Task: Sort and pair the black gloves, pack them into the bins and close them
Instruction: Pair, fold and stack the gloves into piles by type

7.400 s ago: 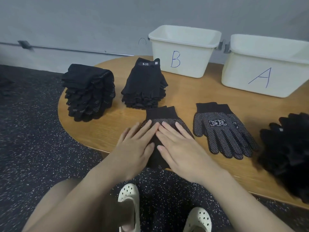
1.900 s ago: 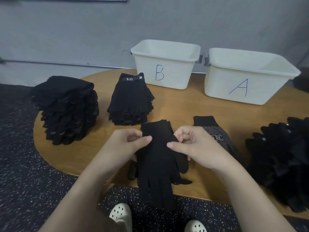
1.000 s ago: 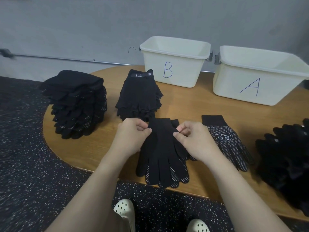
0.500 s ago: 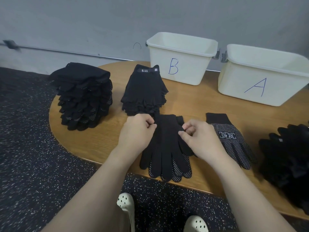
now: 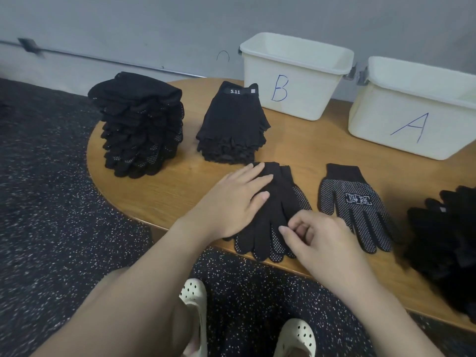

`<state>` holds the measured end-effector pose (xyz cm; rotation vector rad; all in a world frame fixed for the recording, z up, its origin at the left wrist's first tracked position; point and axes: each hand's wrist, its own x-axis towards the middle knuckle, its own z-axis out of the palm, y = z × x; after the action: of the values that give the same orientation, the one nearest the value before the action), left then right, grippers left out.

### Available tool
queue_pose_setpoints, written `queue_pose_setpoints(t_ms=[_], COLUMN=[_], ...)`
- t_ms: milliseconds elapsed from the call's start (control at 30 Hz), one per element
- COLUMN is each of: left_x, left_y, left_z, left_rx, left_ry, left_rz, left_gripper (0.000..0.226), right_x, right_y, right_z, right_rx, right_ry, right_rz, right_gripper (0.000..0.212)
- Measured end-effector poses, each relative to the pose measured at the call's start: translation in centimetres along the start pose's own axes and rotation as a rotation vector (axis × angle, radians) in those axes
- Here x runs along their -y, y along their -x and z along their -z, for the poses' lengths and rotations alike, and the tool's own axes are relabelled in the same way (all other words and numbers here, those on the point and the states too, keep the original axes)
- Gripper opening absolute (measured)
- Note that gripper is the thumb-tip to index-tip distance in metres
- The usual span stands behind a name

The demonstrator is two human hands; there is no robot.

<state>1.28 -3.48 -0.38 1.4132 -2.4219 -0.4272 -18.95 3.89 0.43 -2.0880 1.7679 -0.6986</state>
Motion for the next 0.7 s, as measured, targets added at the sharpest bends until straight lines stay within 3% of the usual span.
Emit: queue_pose_setpoints(t_ms=[233, 533, 700], left_x=[0.2, 0.6, 1.1], left_y=[-0.6, -2.1, -2.2], left_z=[-0.5, -0.3, 0.3], left_rx=[0.044, -0.070, -0.191], left_ry=[-0.032, -0.062, -0.062], left_rz=[0.044, 0.080, 0.146], left_gripper=[0.054, 0.047, 0.032], right_x=[0.3, 0.4, -0.1], right_y=[0.7, 0.4, -0.1], right_z=[-0.5, -0.2, 0.9], right_rx=[-0.008, 0.050, 0.091], right_ry=[-0.180, 0.102, 0.193], right_rz=[-0.051, -0.056, -0.096], right_gripper=[0.034, 0.033, 0.029])
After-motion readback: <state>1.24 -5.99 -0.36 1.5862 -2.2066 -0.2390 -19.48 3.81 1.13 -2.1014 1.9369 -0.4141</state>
